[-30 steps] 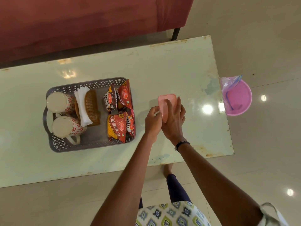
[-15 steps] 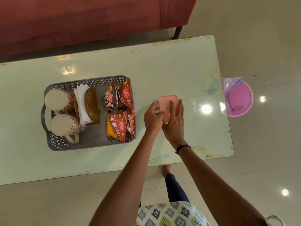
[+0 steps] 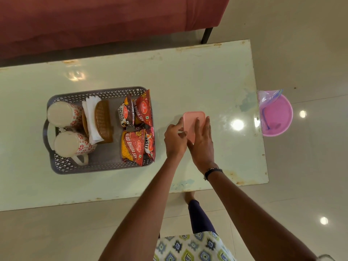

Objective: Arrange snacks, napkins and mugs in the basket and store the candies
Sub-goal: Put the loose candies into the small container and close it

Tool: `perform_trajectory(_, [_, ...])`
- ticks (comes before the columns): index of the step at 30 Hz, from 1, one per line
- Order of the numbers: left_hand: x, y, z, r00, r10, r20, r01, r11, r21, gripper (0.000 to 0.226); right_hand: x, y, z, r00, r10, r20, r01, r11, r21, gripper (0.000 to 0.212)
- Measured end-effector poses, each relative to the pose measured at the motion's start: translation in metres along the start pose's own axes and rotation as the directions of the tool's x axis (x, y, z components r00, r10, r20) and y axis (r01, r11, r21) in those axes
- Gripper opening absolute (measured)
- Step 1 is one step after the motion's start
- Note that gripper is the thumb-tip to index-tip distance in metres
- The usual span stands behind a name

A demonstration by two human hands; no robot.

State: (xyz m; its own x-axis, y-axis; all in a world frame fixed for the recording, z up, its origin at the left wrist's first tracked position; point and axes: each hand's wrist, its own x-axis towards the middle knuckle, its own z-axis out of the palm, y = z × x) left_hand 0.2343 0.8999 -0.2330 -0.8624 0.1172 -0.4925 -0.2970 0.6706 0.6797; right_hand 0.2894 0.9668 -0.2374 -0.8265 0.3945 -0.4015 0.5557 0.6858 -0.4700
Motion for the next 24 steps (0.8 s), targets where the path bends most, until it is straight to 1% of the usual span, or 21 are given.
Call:
perform_trajectory(3, [-0.002, 0.005, 0.000, 1.000, -0.019, -0.013, 0.019, 1.000, 0.004, 0.043, 0.001, -0.002, -0.002, 0.999, 0.028, 0.039, -0.027, 0.999, -0.027, 0.079])
perform_trajectory(5, [-0.003, 0.009, -0.002, 0.999, -0.041, -0.002, 0.041, 0.999, -0.005, 0.042, 0.003, -0.002, -0.007, 0.997, 0.021, 0.071, -0.019, 0.999, -0.030, 0.079])
perform_trajectory(6, [-0.002, 0.009, -0.001, 0.999, -0.046, 0.007, 0.046, 0.999, 0.005, 0.042, 0.004, 0.000, -0.011, 0.996, 0.015, 0.084, -0.016, 1.000, 0.004, 0.078])
perform_trajectory(7, [-0.002, 0.009, -0.002, 0.998, -0.056, 0.020, 0.056, 0.998, 0.016, 0.042, 0.006, 0.004, -0.015, 0.996, 0.017, 0.085, -0.025, 0.996, 0.091, 0.076])
perform_trajectory(8, [-0.001, 0.007, -0.002, 0.997, -0.067, 0.026, 0.066, 0.998, 0.014, 0.041, 0.008, 0.009, -0.019, 0.997, 0.034, 0.070, -0.050, 0.972, 0.230, 0.071])
perform_trajectory(9, [-0.001, 0.004, -0.002, 0.996, -0.080, 0.025, 0.080, 0.997, 0.010, 0.041, 0.010, 0.014, -0.024, 0.997, 0.063, 0.049, -0.077, 0.922, 0.379, 0.065])
perform_trajectory(10, [0.000, 0.001, -0.002, 0.996, -0.090, 0.016, 0.090, 0.996, 0.003, 0.041, 0.011, 0.019, -0.027, 0.994, 0.099, 0.033, -0.103, 0.865, 0.490, 0.059])
perform_trajectory(11, [0.000, -0.001, -0.001, 0.995, -0.100, 0.013, 0.100, 0.995, -0.005, 0.040, 0.012, 0.022, -0.030, 0.990, 0.139, 0.020, -0.127, 0.826, 0.549, 0.052])
perform_trajectory(14, [-0.001, -0.001, 0.002, 0.996, -0.092, 0.009, 0.092, 0.996, -0.022, 0.037, 0.017, 0.027, -0.030, 0.962, 0.273, 0.012, -0.224, 0.764, 0.605, 0.028])
perform_trajectory(17, [-0.001, 0.003, 0.002, 0.993, -0.117, -0.016, 0.117, 0.993, -0.025, 0.036, 0.023, 0.028, -0.026, 0.888, 0.448, 0.104, -0.377, 0.579, 0.723, 0.021])
perform_trajectory(19, [-0.002, 0.007, 0.000, 0.993, -0.115, -0.016, 0.115, 0.993, -0.018, 0.031, 0.028, 0.029, -0.028, 0.845, 0.509, 0.163, -0.440, 0.488, 0.754, 0.021])
perform_trajectory(22, [-0.008, 0.011, -0.004, 0.994, -0.106, -0.032, 0.105, 0.994, -0.013, 0.022, 0.029, 0.022, -0.034, 0.819, 0.538, 0.199, -0.478, 0.448, 0.756, 0.022])
perform_trajectory(24, [-0.010, 0.010, -0.012, 0.986, -0.130, -0.101, 0.129, 0.992, -0.018, 0.023, 0.027, 0.010, -0.034, 0.833, 0.518, 0.194, -0.462, 0.457, 0.760, 0.022])
